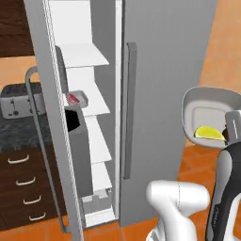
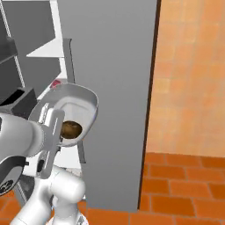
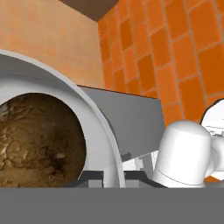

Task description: Take the meat container that has the steak and place it on the second highest rack of the freezer. Then take the vegetable container that has the lemon wedge and mushroom and place it on the highest rack of the freezer.

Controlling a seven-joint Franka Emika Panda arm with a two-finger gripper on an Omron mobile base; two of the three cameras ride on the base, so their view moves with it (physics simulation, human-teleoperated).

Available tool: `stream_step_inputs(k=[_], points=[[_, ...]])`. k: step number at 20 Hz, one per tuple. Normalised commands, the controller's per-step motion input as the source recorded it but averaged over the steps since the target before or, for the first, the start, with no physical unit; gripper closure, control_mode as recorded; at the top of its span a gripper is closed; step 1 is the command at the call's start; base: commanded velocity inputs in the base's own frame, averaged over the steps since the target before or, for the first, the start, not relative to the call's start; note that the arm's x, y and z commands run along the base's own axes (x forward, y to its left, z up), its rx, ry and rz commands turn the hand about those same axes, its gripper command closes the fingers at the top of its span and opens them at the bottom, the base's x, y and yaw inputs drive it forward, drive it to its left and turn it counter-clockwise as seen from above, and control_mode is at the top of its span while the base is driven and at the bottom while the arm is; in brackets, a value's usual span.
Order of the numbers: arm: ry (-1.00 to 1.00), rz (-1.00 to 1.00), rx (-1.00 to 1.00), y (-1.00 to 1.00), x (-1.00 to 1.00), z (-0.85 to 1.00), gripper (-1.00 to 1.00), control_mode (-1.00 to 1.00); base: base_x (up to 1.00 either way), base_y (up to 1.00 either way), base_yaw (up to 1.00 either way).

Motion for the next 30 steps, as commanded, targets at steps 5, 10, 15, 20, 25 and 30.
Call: stream_step_inputs(k=[5, 10, 15, 20, 25, 30], points=[[0.00, 0.00, 0.00, 0.00, 0.00, 0.00, 1.00, 1.00, 0.00, 0.01, 0.87], [0.00, 0.00, 0.00, 0.00, 0.00, 0.00, 1.00, 1.00, 0.10, 0.34, 0.35], [0.00, 0.00, 0.00, 0.00, 0.00, 0.00, 1.00, 1.00, 0.36, 0.28, 0.38], [0.00, 0.00, 0.00, 0.00, 0.00, 0.00, 1.00, 1.00, 0.18, -0.29, 0.38], [0.00, 0.00, 0.00, 0.00, 0.00, 0.00, 1.00, 1.00, 0.72, -0.12, 0.10], [0.00, 0.00, 0.00, 0.00, 0.00, 0.00, 1.00, 1.00, 0.95, -0.11, 0.12]])
